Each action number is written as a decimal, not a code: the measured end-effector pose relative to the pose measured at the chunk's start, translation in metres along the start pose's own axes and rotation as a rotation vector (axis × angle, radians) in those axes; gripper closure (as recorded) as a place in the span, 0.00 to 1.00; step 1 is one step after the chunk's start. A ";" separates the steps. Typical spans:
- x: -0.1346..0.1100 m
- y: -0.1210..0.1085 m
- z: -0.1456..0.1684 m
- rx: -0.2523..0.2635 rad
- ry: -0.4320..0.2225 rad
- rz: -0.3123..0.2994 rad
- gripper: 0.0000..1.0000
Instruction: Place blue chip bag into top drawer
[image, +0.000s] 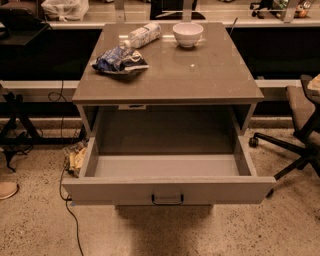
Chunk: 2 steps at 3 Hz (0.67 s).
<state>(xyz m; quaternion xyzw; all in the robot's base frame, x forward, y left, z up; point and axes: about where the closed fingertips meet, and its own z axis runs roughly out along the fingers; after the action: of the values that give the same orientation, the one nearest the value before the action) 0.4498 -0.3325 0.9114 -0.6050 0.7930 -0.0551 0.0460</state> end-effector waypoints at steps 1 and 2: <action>0.000 0.000 0.000 0.000 0.000 0.000 0.00; 0.000 0.000 0.003 0.006 -0.029 0.014 0.00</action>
Offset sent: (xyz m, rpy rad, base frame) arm -0.0060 -0.0015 -0.0078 0.0623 -0.0012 -0.0249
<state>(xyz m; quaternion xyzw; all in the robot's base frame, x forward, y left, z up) 0.4502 -0.3327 0.9081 -0.6000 0.7963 -0.0484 0.0594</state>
